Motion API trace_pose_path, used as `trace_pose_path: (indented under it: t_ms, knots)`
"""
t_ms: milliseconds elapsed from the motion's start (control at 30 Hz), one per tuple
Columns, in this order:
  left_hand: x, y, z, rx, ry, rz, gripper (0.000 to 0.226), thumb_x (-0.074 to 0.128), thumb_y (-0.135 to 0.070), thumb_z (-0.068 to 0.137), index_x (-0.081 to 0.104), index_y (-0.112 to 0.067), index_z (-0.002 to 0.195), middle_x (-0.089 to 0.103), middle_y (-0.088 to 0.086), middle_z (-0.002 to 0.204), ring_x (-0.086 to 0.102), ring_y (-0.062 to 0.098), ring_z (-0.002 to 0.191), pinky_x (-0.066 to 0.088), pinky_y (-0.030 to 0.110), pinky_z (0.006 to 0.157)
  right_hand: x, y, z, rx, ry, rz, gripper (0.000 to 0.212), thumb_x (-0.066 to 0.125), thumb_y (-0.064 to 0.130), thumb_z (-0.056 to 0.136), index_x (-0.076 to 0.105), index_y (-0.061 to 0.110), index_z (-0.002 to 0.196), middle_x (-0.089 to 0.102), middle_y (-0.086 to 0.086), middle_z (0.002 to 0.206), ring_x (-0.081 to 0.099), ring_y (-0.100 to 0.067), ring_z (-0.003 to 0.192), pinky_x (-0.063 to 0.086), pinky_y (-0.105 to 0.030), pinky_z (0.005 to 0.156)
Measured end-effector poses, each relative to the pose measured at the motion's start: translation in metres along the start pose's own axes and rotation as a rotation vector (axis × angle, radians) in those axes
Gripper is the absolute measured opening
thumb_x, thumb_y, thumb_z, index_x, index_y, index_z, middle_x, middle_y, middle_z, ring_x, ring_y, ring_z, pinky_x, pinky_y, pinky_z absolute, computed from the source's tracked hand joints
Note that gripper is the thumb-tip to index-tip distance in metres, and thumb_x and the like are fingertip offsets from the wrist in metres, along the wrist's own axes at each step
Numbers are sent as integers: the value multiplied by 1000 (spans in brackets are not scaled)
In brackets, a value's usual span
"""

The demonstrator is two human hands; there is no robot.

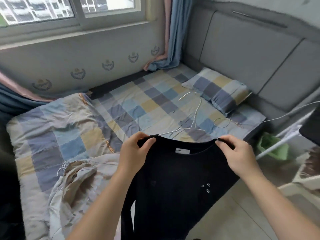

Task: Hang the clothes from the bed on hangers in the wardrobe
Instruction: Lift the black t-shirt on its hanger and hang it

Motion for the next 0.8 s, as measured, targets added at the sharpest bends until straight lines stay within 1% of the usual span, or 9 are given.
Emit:
trace_pose_path:
  t_ms: [100,200,267,333,433,533,633,733,800]
  knots:
    - [63,-70,-11,98,39,31,7,70,-38,91,67,-32,89,66,-16,82,60,-2,81,41,13,68,-87,-35,-19,21,-164,-10,10,68,21,90,68,29,83,68,17,76,60,2,73,41,-5,66]
    - [131,-137,-25,211,95,73,7,68,-36,92,66,-31,88,65,-16,83,58,-2,82,41,17,69,-169,-72,-41,37,-289,-45,2,68,19,91,69,20,91,66,17,77,58,10,73,40,-3,67]
    - [178,-177,-36,290,157,76,6,68,-34,92,66,-32,86,64,-18,83,57,-3,83,41,17,71,-221,-98,-58,50,-379,-61,10,67,19,91,72,16,99,68,16,87,60,9,82,39,-1,73]
    - [222,-214,-47,386,235,66,5,68,-30,93,67,-34,89,64,-20,86,56,-4,86,41,15,74,-265,-119,-76,57,-447,-99,18,67,17,91,74,13,106,70,10,97,61,5,91,39,0,81]
    - [282,-268,-66,551,362,58,5,69,-25,93,74,-25,94,65,-16,87,58,-3,86,40,10,74,-329,-137,-107,63,-537,-150,20,67,11,90,73,7,109,67,12,92,60,11,91,41,-2,85]
    - [335,-325,-92,704,483,40,8,70,-24,92,77,-21,95,66,-11,87,60,2,84,43,12,72,-384,-146,-132,84,-589,-206,21,66,14,91,73,9,110,66,19,91,61,10,93,47,-11,86]
    - [386,-377,-114,821,584,-13,10,69,-25,92,77,-21,98,67,-10,87,62,6,83,47,19,74,-435,-148,-154,102,-651,-272,20,65,16,92,74,11,109,67,19,93,61,7,94,44,-7,84]
    - [442,-432,-130,903,675,-89,10,71,-24,91,77,-20,97,66,-19,88,61,-2,86,41,7,76,-492,-157,-180,156,-756,-338,17,65,16,92,74,12,106,68,18,93,60,9,93,40,-2,82]
    - [464,-458,-129,899,694,-134,10,70,-28,92,77,-23,98,67,-20,90,61,-5,87,43,8,79,-523,-166,-195,203,-809,-345,16,65,18,92,75,15,105,65,26,93,59,14,93,41,-3,83]
Point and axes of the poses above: each hand's wrist, its own z-axis towards the middle knuckle, its own x-axis out of the palm, y = z × x, the point moved 5 cm from there along z, towards the middle knuckle
